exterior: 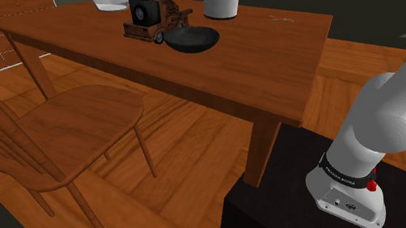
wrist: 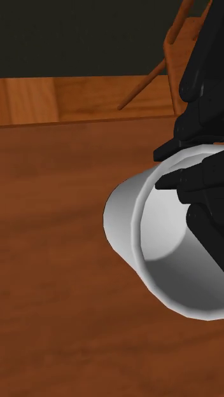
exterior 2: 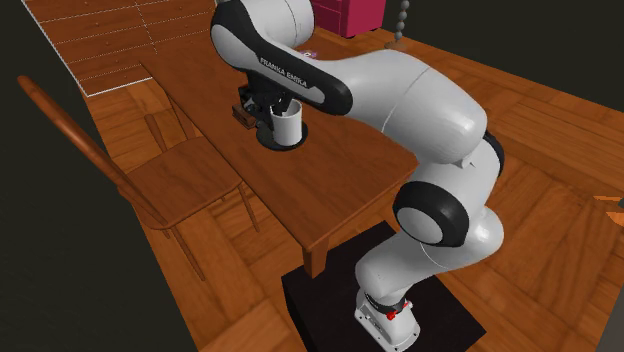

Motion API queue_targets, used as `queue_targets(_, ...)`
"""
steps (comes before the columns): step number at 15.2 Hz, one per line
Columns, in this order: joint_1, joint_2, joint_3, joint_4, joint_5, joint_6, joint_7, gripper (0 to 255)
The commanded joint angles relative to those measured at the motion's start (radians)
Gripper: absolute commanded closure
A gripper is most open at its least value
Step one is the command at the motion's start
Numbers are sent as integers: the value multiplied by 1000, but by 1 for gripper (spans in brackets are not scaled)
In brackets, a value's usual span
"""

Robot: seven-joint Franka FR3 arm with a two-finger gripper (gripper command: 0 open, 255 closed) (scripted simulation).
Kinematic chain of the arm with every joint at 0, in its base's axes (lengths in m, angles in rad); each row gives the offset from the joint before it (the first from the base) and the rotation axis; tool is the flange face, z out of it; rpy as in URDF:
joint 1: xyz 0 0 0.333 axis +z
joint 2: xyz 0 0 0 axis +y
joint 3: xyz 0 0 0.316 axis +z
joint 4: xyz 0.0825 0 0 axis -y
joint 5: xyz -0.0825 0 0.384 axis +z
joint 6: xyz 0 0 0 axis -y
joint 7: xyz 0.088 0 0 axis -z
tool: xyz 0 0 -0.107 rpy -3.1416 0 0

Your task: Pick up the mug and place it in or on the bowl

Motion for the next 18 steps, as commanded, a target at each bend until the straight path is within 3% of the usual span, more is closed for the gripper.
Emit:
queue_targets(1, -12, 64, -7, 67, -20, -5, -18, 255)
queue_targets(7, -31, 309, -9, 352, -88, -52, -50, 255)
queue_targets(11, -20, 514, -7, 633, -149, -134, -69, 255)
queue_targets(18, -42, 422, -18, 403, -117, 8, -74, 255)
